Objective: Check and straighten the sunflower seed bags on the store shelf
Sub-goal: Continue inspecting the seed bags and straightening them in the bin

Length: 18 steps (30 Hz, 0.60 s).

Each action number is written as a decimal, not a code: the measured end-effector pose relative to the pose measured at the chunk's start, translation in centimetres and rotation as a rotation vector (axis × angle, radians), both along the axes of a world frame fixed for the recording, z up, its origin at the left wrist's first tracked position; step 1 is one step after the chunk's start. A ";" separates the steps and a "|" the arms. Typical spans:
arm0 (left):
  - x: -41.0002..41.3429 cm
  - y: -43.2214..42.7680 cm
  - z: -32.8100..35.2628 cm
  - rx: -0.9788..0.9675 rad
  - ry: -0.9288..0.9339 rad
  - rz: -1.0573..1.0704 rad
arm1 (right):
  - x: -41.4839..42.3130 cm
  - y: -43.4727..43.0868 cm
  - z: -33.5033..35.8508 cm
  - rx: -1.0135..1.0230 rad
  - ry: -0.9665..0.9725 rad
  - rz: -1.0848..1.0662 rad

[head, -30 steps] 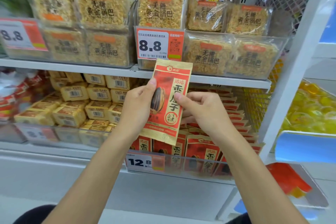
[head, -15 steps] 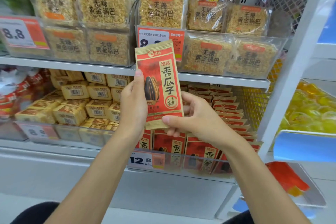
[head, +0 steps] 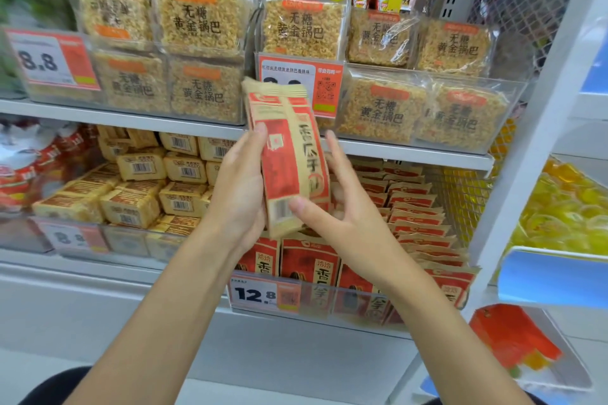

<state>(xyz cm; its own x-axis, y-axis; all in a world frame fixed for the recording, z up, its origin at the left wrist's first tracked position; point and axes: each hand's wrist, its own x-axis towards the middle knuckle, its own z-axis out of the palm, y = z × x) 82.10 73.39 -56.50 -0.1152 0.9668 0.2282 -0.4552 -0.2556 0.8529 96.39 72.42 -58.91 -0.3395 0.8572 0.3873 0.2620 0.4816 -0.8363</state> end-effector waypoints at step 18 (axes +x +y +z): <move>0.4 0.4 -1.3 -0.010 0.222 -0.130 | 0.9 0.8 0.4 -0.184 0.417 -0.115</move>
